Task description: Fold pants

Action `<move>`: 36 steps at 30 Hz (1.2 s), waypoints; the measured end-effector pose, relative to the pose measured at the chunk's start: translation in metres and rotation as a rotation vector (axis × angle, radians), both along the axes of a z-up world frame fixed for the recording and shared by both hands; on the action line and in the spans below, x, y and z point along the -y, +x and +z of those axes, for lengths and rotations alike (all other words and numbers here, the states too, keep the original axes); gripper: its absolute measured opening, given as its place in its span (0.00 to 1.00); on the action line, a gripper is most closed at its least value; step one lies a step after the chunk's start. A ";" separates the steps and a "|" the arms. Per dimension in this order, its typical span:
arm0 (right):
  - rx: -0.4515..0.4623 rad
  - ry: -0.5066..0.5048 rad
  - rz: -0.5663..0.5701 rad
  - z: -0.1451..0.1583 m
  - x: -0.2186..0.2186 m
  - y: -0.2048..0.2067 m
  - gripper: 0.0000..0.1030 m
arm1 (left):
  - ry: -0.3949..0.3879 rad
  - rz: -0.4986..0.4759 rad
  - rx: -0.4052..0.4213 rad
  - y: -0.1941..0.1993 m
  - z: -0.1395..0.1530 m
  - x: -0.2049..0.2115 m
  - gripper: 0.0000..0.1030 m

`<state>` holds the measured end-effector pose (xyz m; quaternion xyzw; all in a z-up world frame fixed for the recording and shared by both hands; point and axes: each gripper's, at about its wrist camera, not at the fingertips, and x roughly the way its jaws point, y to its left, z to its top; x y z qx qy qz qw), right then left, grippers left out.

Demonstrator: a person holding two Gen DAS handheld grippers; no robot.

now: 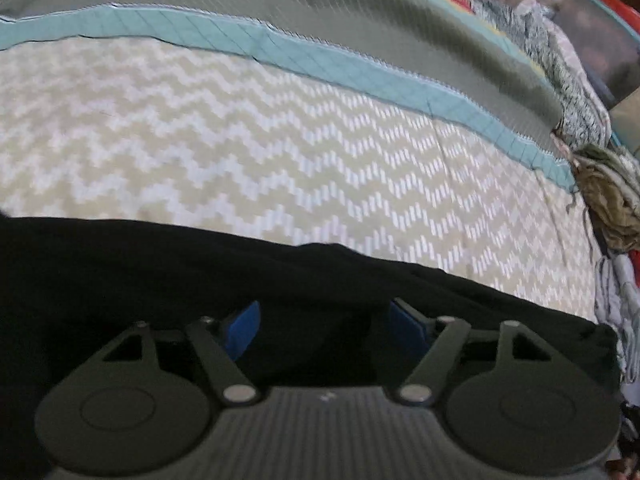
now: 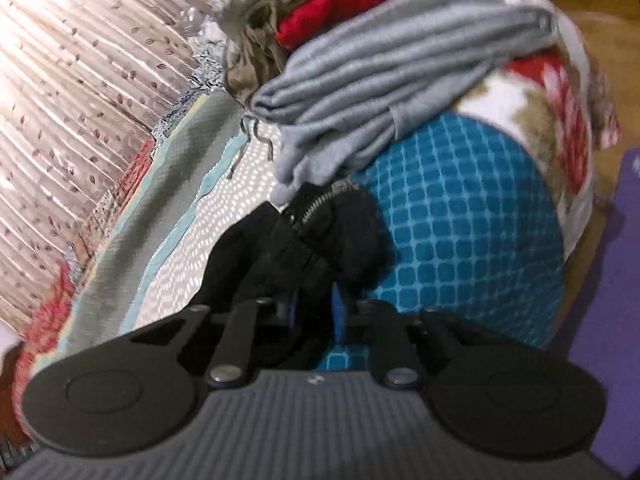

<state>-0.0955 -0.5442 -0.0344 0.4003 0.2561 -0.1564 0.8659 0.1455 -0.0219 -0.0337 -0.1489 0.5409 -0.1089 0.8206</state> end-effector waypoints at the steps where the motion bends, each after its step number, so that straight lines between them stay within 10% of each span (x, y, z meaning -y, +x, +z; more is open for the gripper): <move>1: 0.004 -0.018 -0.001 0.006 -0.002 -0.003 0.16 | 0.019 -0.001 -0.001 0.003 -0.003 0.006 0.68; 8: 0.027 -0.235 -0.128 0.039 -0.003 -0.026 0.02 | 0.173 -0.010 0.050 0.019 -0.018 0.040 0.87; 11: -0.002 -0.144 -0.179 0.028 0.021 -0.038 0.02 | 0.239 -0.025 0.063 0.019 -0.021 0.055 0.92; 19: 0.056 -0.031 0.140 0.019 -0.020 -0.024 0.12 | 0.231 -0.018 0.054 0.017 -0.020 0.055 0.93; 24: 0.003 0.060 0.102 -0.002 -0.021 -0.005 0.34 | 0.216 -0.019 0.045 0.020 -0.022 0.052 0.93; 31: 0.009 0.107 0.049 -0.009 -0.021 -0.007 0.34 | 0.238 -0.018 0.052 0.019 -0.022 0.056 0.93; 33: 0.015 0.085 0.068 -0.007 -0.023 -0.001 0.26 | 0.238 -0.021 0.051 0.018 -0.022 0.057 0.93; 34: 0.011 0.056 0.080 -0.003 -0.027 0.002 0.06 | 0.237 -0.019 0.050 0.018 -0.022 0.057 0.93; 36: 0.048 -0.004 0.077 0.008 -0.029 0.000 0.07 | 0.231 -0.019 0.048 0.018 -0.022 0.055 0.92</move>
